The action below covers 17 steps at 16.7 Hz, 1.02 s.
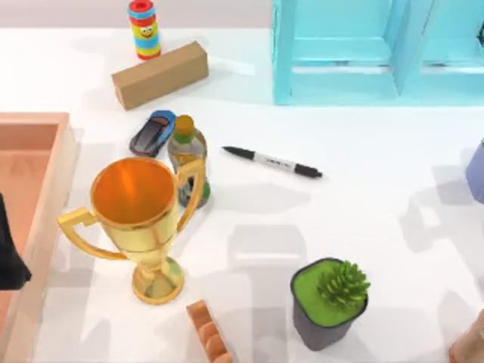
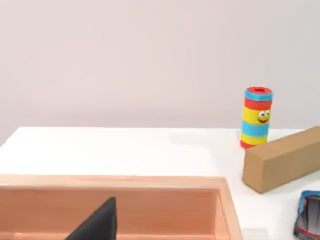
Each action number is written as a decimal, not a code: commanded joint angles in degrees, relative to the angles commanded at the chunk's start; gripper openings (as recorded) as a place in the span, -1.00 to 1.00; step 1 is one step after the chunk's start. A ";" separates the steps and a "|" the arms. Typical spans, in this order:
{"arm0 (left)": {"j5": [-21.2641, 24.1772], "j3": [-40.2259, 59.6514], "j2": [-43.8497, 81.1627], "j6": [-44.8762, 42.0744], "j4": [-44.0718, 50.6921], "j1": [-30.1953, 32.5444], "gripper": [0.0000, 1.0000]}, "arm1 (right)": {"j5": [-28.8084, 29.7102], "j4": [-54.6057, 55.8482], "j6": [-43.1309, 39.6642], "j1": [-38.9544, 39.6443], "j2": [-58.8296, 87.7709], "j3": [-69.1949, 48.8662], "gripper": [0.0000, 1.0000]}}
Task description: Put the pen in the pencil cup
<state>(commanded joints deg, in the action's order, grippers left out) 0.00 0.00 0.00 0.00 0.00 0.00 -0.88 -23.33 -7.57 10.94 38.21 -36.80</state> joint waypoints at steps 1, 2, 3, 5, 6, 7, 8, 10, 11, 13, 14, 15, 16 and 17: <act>0.00 0.00 0.00 0.00 0.00 0.00 1.00 | 0.03 -3.41 -1.22 1.51 6.50 -6.32 1.00; 0.00 0.00 0.00 0.00 0.00 0.00 1.00 | 0.09 -6.88 -2.50 3.04 13.21 -12.94 1.00; 0.00 0.00 0.00 0.00 0.00 0.00 1.00 | 0.18 -10.39 -3.83 4.57 20.06 -19.83 1.00; 0.00 0.00 0.00 0.00 0.00 0.00 1.00 | 0.48 -17.43 -6.62 7.64 33.89 -34.17 1.00; 0.00 0.00 0.00 0.00 0.00 0.00 1.00 | 0.71 -20.90 -8.07 9.14 40.73 -41.47 1.00; 0.00 0.00 0.00 0.00 0.00 0.00 1.00 | 0.98 -24.31 -9.54 10.61 47.43 -48.69 1.00; 0.00 0.00 0.00 0.00 0.00 0.00 1.00 | 1.30 -27.64 -11.02 12.05 53.97 -55.74 1.00; 0.00 0.00 0.00 0.00 0.00 0.00 1.00 | 2.13 -34.06 -13.99 14.76 66.45 -69.09 1.00; 0.00 0.00 0.00 0.00 0.00 0.00 1.00 | 2.63 -37.13 -15.45 16.02 72.31 -75.29 1.00; 0.00 0.00 0.00 0.00 0.00 0.00 1.00 | 3.86 -42.92 -18.23 18.26 83.00 -86.32 1.00; 0.00 0.00 0.00 0.00 0.00 0.00 1.00 | 4.55 -45.65 -19.52 19.23 87.92 -91.22 1.00; 0.00 0.00 0.00 0.00 0.00 0.00 1.00 | 5.28 -48.26 -20.73 20.09 92.56 -95.69 1.00; 0.00 0.00 0.00 0.00 0.00 0.00 1.00 | 6.04 -50.73 -21.85 20.85 96.92 -99.73 1.00; 0.00 0.00 0.00 0.00 0.00 0.00 1.00 | 6.81 -53.03 -22.86 21.51 100.95 -103.31 1.00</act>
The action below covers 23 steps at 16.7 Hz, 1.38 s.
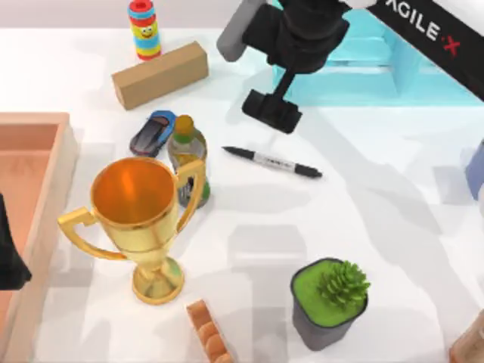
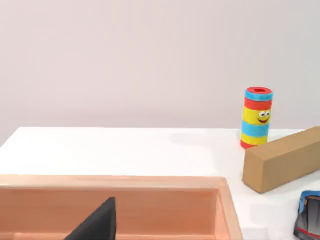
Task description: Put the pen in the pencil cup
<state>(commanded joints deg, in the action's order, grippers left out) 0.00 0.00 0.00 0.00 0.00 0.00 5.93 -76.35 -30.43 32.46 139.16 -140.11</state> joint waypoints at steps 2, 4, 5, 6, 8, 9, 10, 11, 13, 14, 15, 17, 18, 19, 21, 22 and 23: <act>0.00 0.00 0.00 0.00 0.00 0.00 1.00 | 1.43 -3.91 -1.61 1.01 6.64 -5.79 1.00; 0.00 0.00 0.00 0.00 0.00 0.00 1.00 | 2.55 -6.74 -2.69 1.77 11.11 -9.89 1.00; 0.00 0.00 0.00 0.00 0.00 0.00 1.00 | 2.91 -7.65 -3.03 2.07 12.47 -11.21 1.00; 0.00 0.00 0.00 0.00 0.00 0.00 1.00 | 3.10 -8.12 -3.20 2.26 13.16 -11.89 1.00; 0.00 0.00 0.00 0.00 0.00 0.00 1.00 | 3.12 -8.17 -3.22 2.29 13.24 -11.97 1.00; 0.00 0.00 0.00 0.00 0.00 0.00 1.00 | 3.12 -8.17 -3.22 2.29 13.24 -11.97 1.00; 0.00 0.00 0.00 0.00 0.00 0.00 1.00 | 3.12 -8.17 -3.22 2.29 13.24 -11.97 1.00; 0.00 0.00 0.00 0.00 0.00 0.00 1.00 | 3.03 -8.06 -3.15 1.97 13.40 -11.83 1.00; 0.00 0.00 0.00 0.00 0.00 0.00 1.00 | 3.02 -7.37 -3.79 1.43 13.08 -11.12 1.00; 0.00 0.00 0.00 0.00 0.00 0.00 1.00 | 2.99 -6.33 -4.48 0.78 12.84 -10.08 1.00; 0.00 0.00 0.00 0.00 0.00 0.00 1.00 | 2.96 -4.85 -5.18 0.09 12.73 -8.64 1.00; 0.00 0.00 0.00 0.00 0.00 0.00 1.00 | 2.87 -0.86 -6.19 -0.80 13.00 -4.95 1.00; 0.00 0.00 0.00 0.00 0.00 0.00 1.00 | 2.85 1.46 -6.41 -0.96 13.31 -2.90 1.00; 0.00 0.00 0.00 0.00 0.00 0.00 1.00 | 2.85 3.85 -6.43 -0.97 13.68 -0.84 1.00; 0.00 0.00 0.00 0.00 0.00 0.00 1.00 | 2.93 8.32 -5.99 -0.64 14.47 2.96 1.00; 0.00 0.00 0.00 0.00 0.00 0.00 1.00 | 2.98 10.14 -5.61 -0.30 14.81 4.52 1.00; 0.00 0.00 0.00 0.00 0.00 0.00 1.00 | 3.00 11.53 -5.21 0.14 15.03 5.73 1.00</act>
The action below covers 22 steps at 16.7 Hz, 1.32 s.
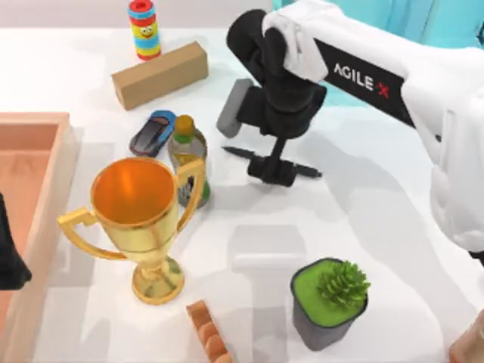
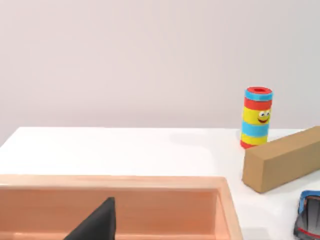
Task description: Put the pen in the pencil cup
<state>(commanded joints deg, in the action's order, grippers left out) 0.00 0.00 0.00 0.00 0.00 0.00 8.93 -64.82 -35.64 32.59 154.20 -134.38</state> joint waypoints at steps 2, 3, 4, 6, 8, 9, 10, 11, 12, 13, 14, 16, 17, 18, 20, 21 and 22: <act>0.00 0.00 0.00 0.00 0.00 0.00 1.00 | 0.00 1.17 0.43 0.58 0.13 1.02 1.00; 0.00 0.00 0.00 0.00 0.00 0.00 1.00 | 0.00 1.17 0.43 0.58 0.13 1.02 1.00; 0.00 0.00 0.00 0.00 0.00 0.00 1.00 | 0.00 1.17 0.43 0.58 0.13 1.02 1.00; 0.00 0.00 0.00 0.00 0.00 0.00 1.00 | 0.00 1.17 0.43 0.58 0.13 1.02 0.85; 0.00 0.00 0.00 0.00 0.00 0.00 1.00 | 0.00 1.17 0.43 0.58 0.13 1.02 0.55; 0.00 0.00 0.00 0.00 0.00 0.00 1.00 | 0.00 1.17 0.43 0.58 0.13 1.02 0.40; 0.00 0.00 0.00 0.00 0.00 0.00 1.00 | 0.00 1.17 0.43 0.58 0.13 1.02 0.25; 0.00 0.00 0.00 0.00 0.00 0.00 1.00 | 0.00 1.17 0.43 0.58 0.13 1.02 0.10; 0.00 0.00 0.00 0.00 0.00 0.00 1.00 | 0.00 1.17 0.43 0.58 0.13 1.02 -0.06; 0.00 0.00 0.00 0.00 0.00 0.00 1.00 | 0.00 1.17 0.43 0.58 0.13 1.02 -0.21; 0.00 0.00 0.00 0.00 0.00 0.00 1.00 | 0.00 1.17 0.43 0.58 0.13 1.02 -0.36; 0.00 0.00 0.00 0.00 0.00 0.00 1.00 | 0.00 1.17 0.43 0.58 0.13 1.02 -0.66; 0.00 0.00 0.00 0.00 0.00 0.00 1.00 | 0.00 1.17 0.43 0.58 0.13 1.02 -0.81; 0.00 0.00 0.00 0.00 0.00 0.00 1.00 | 0.00 1.17 0.43 0.58 0.13 1.02 -0.96; 0.00 0.00 0.00 0.00 0.00 0.00 1.00 | 0.00 1.17 0.43 0.58 0.13 1.02 -1.00; 0.00 0.00 0.00 0.00 0.00 0.00 1.00 | 0.00 1.17 0.43 0.58 0.13 1.02 -1.00; 0.00 0.00 0.00 0.00 0.00 0.00 1.00 | 0.00 1.17 0.43 0.58 0.13 1.02 -1.00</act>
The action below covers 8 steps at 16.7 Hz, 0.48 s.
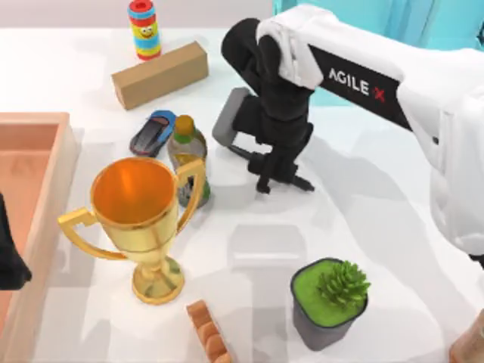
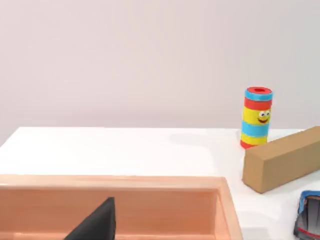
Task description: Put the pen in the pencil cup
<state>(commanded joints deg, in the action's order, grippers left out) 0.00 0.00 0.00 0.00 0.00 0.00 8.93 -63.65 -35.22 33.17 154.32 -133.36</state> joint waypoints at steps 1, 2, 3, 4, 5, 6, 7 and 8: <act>0.00 0.00 0.00 0.00 0.00 0.00 1.00 | 0.00 0.00 0.00 0.00 0.00 0.00 -1.00; 0.00 0.00 0.00 0.00 0.00 0.00 1.00 | 0.00 0.00 0.00 0.00 0.00 0.00 -1.00; 0.00 0.00 0.00 0.00 0.00 0.00 1.00 | 0.00 0.00 0.00 0.00 0.00 0.00 -1.00; 0.00 0.00 0.00 0.00 0.00 0.00 1.00 | 0.00 0.00 0.00 0.00 0.00 0.00 -1.00; 0.00 0.00 0.00 0.00 0.00 0.00 1.00 | -1.62 -3.31 1.77 0.13 -4.99 2.36 -1.00; 0.00 0.00 0.00 0.00 0.00 0.00 1.00 | -1.58 -3.43 1.81 0.08 -5.04 2.46 -1.00; 0.00 0.00 0.00 0.00 0.00 0.00 1.00 | -1.38 -4.08 2.06 -0.14 -5.33 2.98 -1.00; 0.00 0.00 0.00 0.00 0.00 0.00 1.00 | -1.05 -5.35 2.53 -0.39 -5.89 3.86 -1.00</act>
<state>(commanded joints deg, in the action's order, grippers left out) 0.00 0.00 0.00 0.00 0.00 0.00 7.88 -69.00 -32.69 32.78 148.43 -129.51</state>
